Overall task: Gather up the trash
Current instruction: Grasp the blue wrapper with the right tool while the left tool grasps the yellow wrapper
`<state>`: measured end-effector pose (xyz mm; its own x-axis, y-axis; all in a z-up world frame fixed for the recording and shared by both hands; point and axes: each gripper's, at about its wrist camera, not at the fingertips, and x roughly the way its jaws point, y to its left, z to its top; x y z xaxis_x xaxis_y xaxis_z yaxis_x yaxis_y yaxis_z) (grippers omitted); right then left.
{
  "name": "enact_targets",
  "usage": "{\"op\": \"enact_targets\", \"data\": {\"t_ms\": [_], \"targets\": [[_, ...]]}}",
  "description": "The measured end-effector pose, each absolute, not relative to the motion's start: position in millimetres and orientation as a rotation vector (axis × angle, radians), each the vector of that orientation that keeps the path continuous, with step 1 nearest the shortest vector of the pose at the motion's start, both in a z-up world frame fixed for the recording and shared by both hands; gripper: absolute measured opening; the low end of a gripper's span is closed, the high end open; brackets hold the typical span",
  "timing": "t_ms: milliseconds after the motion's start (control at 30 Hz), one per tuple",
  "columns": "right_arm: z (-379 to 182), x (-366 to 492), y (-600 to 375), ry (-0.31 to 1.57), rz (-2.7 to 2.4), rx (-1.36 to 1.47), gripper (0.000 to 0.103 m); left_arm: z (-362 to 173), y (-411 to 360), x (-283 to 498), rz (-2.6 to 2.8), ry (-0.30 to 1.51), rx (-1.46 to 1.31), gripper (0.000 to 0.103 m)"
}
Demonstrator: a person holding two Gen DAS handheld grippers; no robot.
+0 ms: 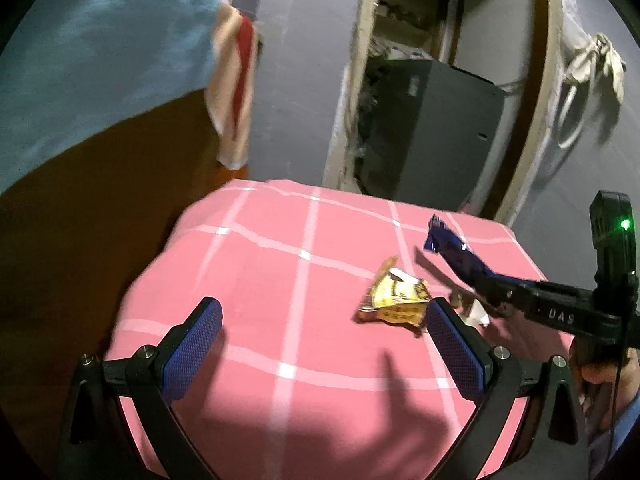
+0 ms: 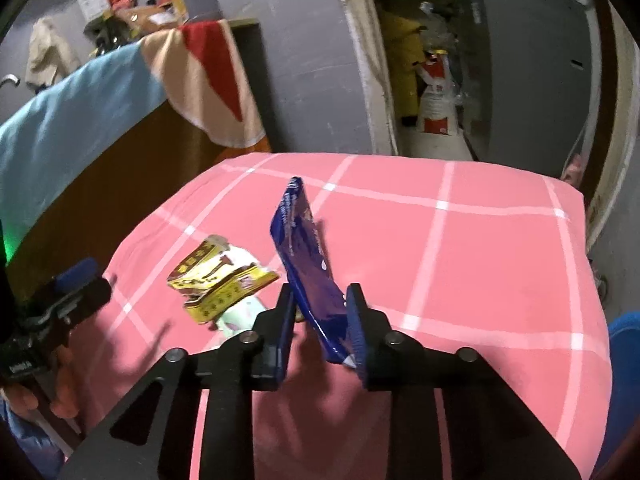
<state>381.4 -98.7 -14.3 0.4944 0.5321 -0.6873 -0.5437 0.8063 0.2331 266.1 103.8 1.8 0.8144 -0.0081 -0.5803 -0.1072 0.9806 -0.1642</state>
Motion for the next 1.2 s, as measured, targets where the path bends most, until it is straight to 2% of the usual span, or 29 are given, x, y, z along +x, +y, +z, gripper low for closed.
{"op": "enact_targets", "data": {"t_ms": [200,433,633,700,833,1067,1200], "targets": [[-14.1,385.1,-110.5,0.824,0.628,-0.006,0.013,-1.8,83.8,287.7,-0.002,0.681,-0.127,0.099],[-16.9,388.2,-122.0,0.841,0.612,0.0,0.013,-7.3,71.8,318.7,-0.044,0.758,-0.117,0.096],[-20.1,393.9,-126.4,0.858,0.604,0.021,0.013,-17.3,64.9,340.4,-0.059,0.834,-0.114,0.075],[-19.7,394.4,-126.2,0.858,0.606,0.022,0.013,-21.8,62.2,344.4,-0.06,0.862,-0.101,0.064],[-19.8,396.7,-123.0,0.866,0.611,0.014,0.013,-26.5,58.0,345.7,-0.042,0.878,-0.073,0.054],[-22.8,396.6,-117.3,0.9,0.593,-0.023,0.012,-25.9,56.3,337.3,-0.058,0.884,-0.098,0.05],[-22.9,388.5,-125.5,0.89,0.593,-0.006,0.008,-18.8,57.0,321.7,-0.072,0.848,-0.164,0.05]]}}
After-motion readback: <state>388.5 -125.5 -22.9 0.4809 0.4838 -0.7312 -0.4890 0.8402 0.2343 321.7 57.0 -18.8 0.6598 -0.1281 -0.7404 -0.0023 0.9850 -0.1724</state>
